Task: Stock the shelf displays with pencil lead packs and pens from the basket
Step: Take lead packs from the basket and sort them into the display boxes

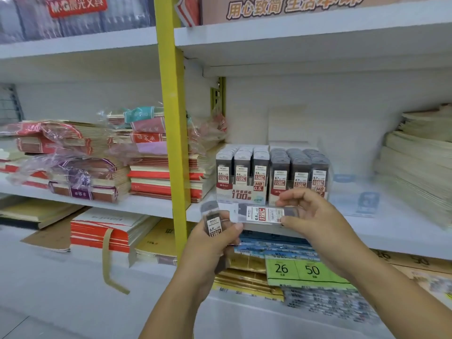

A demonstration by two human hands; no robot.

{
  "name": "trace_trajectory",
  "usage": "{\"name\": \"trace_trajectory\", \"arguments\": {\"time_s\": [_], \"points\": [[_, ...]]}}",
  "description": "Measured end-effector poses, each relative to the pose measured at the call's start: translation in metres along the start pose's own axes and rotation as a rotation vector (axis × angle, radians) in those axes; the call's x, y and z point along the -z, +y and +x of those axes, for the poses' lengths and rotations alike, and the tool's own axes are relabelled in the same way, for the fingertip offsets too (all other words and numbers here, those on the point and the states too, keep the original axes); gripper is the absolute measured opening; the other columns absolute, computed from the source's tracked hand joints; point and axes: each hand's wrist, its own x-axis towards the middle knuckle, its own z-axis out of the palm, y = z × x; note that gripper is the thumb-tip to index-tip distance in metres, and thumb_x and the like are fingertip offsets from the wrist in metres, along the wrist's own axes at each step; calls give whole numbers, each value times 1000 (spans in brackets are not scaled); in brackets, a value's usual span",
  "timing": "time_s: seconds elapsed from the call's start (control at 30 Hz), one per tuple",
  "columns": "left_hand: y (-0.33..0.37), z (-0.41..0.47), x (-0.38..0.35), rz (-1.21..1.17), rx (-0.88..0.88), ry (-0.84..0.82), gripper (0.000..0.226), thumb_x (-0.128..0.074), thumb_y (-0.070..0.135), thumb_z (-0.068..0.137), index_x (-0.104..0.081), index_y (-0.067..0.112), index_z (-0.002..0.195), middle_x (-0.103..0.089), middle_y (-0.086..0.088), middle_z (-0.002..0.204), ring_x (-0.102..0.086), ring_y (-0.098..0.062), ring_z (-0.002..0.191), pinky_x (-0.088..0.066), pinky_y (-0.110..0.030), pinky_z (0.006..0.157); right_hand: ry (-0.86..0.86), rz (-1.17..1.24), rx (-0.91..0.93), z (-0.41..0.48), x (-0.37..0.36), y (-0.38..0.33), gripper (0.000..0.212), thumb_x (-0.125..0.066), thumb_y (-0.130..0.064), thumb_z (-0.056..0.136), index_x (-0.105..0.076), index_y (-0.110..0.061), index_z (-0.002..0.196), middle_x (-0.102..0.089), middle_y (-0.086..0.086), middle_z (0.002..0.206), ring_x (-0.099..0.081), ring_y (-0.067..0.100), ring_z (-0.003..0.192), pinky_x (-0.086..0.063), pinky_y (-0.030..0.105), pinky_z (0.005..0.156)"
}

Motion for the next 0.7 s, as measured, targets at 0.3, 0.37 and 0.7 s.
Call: {"name": "trace_trajectory", "arguments": {"time_s": [0.3,0.37,0.7], "points": [[1,2,-29,56,-46,-26,9,-72,40,88,-77,37,95,-57,2,63,-46,-10,54,-39,-27,51,-113,-107,-36,-11,5,-4,55,-69,3,83,-63,-44,109,-69,-15,94,-67,15,68,-57,32,57],[-2,3,-31,70,-51,-52,12,-71,40,89,-76,39,100,-55,2,61,-45,-9,53,-38,-25,49,-196,-208,-41,-11,2,-2,66,-66,0,85,-53,-54,120,-65,-18,94,-65,12,68,-59,34,61],[-6,22,-18,93,-23,34,5,-55,30,98,-60,30,100,-73,-1,71,-60,-11,54,-45,-25,47,84,-217,340,21,-10,-31,58,-68,-3,86,-43,-52,105,-69,-12,103,-68,3,90,-57,18,68]]}}
